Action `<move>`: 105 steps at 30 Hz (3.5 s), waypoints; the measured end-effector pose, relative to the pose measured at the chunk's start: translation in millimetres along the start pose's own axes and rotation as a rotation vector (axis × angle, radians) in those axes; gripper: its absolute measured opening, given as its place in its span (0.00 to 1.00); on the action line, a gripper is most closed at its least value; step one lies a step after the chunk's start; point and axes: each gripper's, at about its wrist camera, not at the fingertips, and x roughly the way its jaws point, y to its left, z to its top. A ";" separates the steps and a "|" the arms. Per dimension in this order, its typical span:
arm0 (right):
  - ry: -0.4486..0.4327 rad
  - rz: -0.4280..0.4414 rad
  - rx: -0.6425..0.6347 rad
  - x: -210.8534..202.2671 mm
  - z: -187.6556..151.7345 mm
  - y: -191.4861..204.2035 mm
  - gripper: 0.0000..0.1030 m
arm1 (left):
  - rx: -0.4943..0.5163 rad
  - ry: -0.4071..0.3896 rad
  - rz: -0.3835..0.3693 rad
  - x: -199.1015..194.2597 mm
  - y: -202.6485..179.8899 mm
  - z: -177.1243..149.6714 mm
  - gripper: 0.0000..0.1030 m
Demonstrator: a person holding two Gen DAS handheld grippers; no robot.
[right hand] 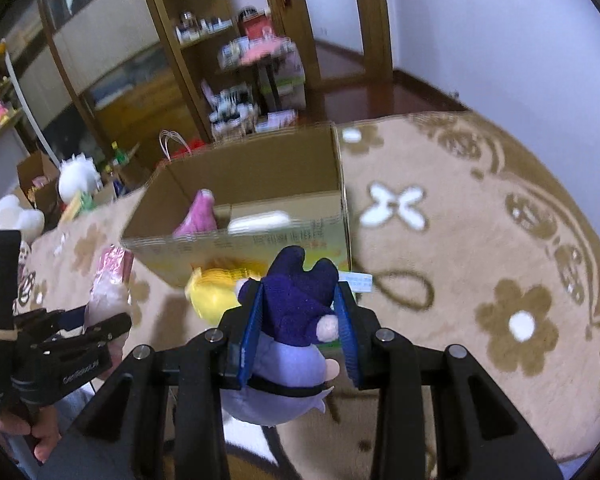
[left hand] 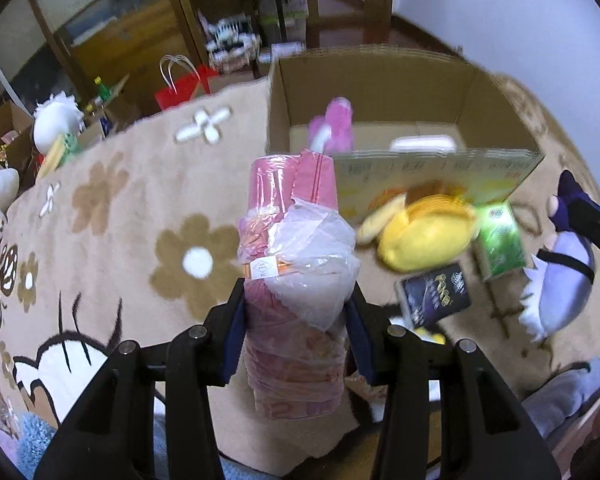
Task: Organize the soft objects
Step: 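Carry the pink roll and purple plush doll over the cardboard box, then open both tools, releasing the roll and doll into the box, then move both tools back toward the remaining items beside the box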
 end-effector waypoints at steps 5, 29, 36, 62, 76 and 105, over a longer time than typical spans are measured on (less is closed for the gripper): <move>-0.092 -0.001 -0.014 -13.2 13.2 6.4 0.36 | -0.003 -0.104 0.013 -18.7 4.9 10.3 0.43; -0.275 -0.005 -0.065 -11.8 72.7 13.6 0.36 | 0.022 -0.428 0.045 -37.8 8.3 66.0 0.43; -0.280 -0.019 -0.094 0.2 79.7 13.2 0.36 | 0.029 -0.444 0.045 -24.8 9.1 73.8 0.43; -0.231 -0.044 -0.172 46.3 77.3 27.5 0.38 | 0.051 -0.285 0.012 36.0 5.7 83.5 0.43; -0.201 0.009 -0.145 51.3 78.0 22.7 0.46 | 0.073 -0.289 0.047 35.8 6.9 78.0 0.63; -0.266 0.011 -0.101 -25.8 52.2 17.9 1.00 | 0.035 -0.341 0.059 -41.2 17.9 33.8 0.97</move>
